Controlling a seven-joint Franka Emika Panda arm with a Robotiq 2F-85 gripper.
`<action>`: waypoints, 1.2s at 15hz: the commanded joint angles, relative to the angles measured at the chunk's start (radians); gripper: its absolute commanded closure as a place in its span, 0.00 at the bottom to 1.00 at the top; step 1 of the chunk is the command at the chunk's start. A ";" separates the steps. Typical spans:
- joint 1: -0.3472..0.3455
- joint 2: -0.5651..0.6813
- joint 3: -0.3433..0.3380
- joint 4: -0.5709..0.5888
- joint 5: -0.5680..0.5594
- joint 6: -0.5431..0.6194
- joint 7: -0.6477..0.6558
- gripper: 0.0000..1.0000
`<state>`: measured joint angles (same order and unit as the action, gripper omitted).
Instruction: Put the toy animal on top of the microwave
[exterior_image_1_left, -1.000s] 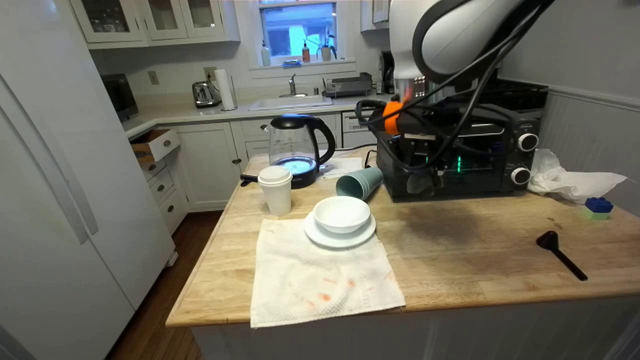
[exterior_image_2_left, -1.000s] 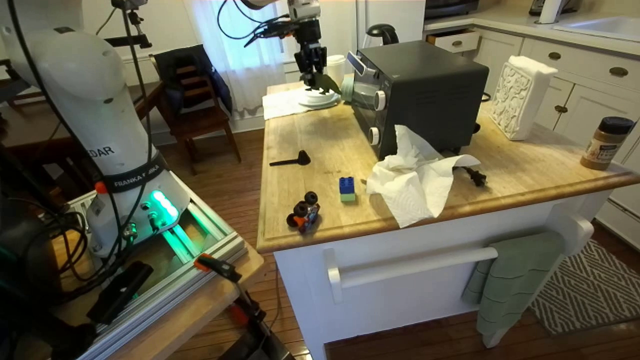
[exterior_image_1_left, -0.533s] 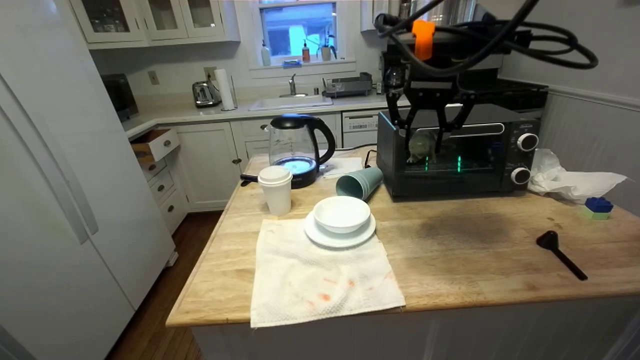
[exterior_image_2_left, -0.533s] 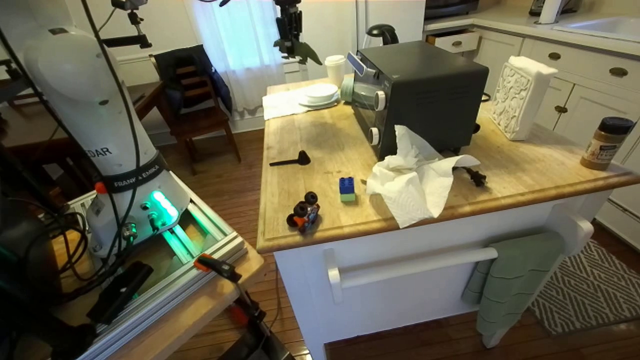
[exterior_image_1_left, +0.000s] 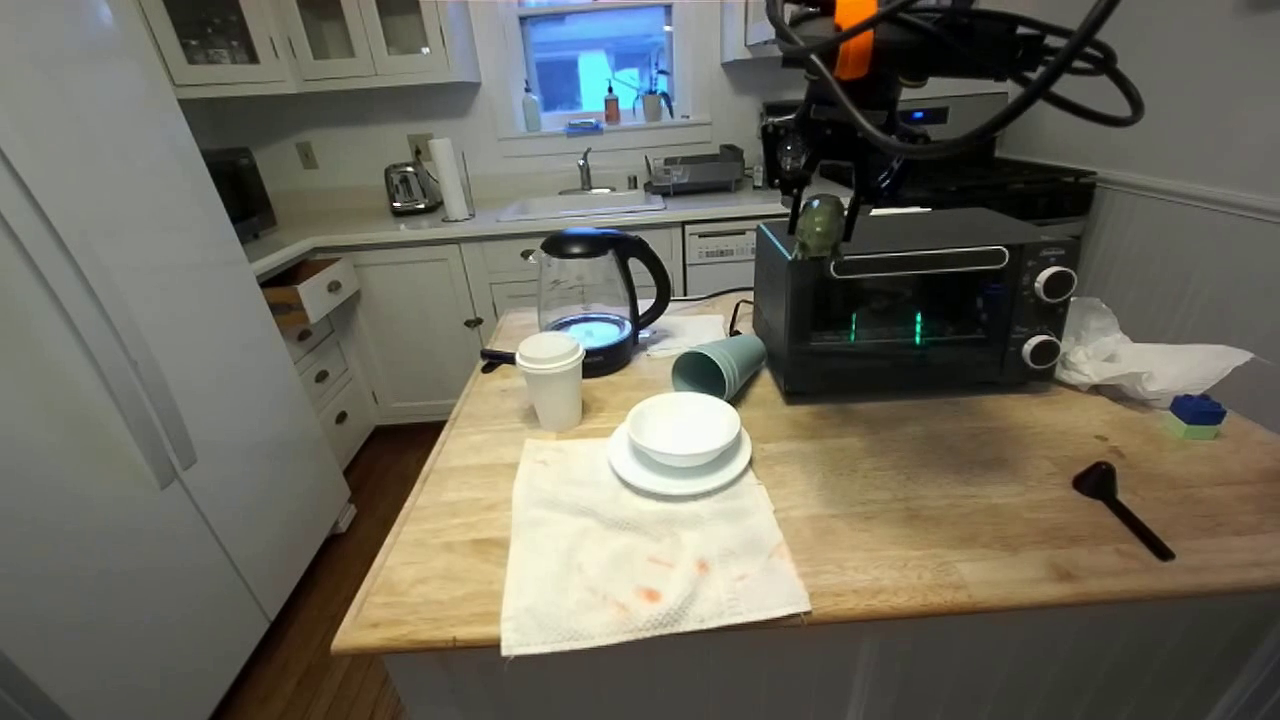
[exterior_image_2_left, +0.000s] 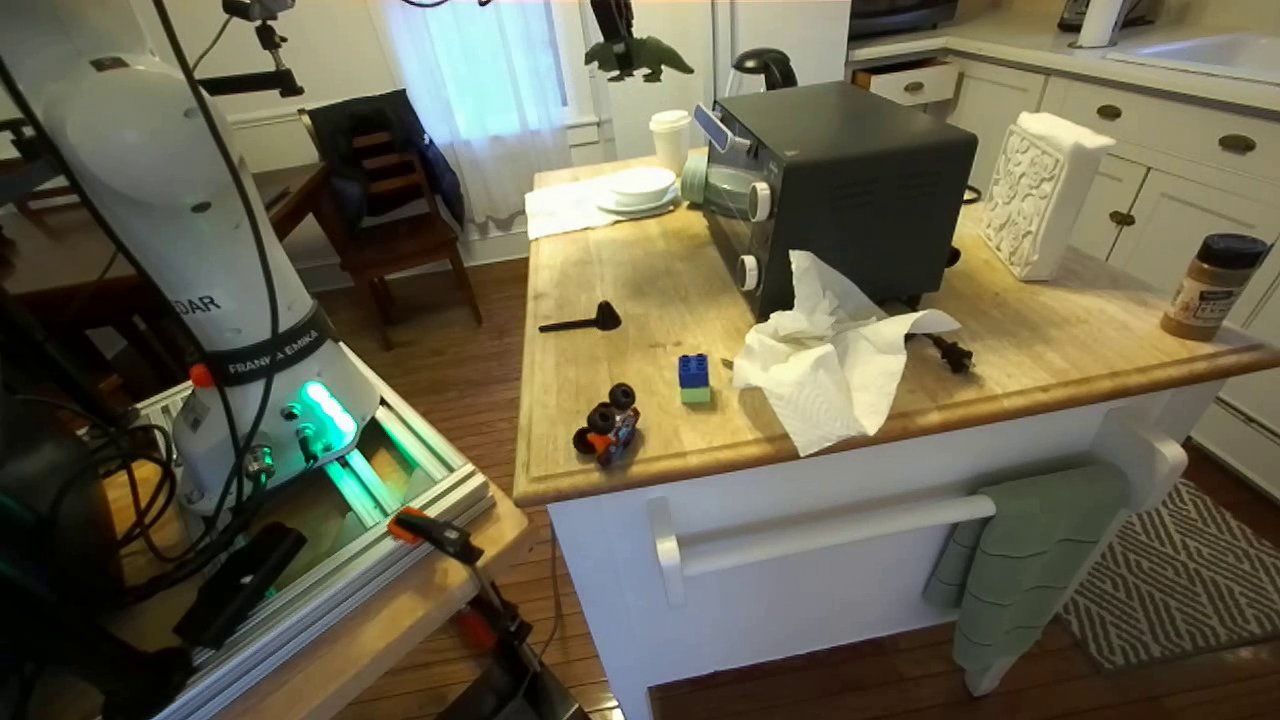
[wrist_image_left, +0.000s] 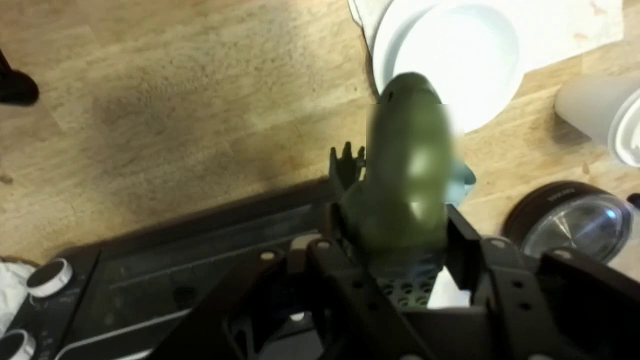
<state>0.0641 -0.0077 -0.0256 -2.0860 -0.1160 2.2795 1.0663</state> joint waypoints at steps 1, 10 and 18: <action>-0.037 0.061 0.001 0.069 -0.147 0.086 0.061 0.75; -0.046 0.075 -0.010 0.063 -0.122 0.153 0.057 0.50; -0.071 0.284 -0.061 0.317 -0.116 0.121 -0.078 0.75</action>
<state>0.0067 0.1637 -0.0702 -1.9173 -0.2402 2.4333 1.0567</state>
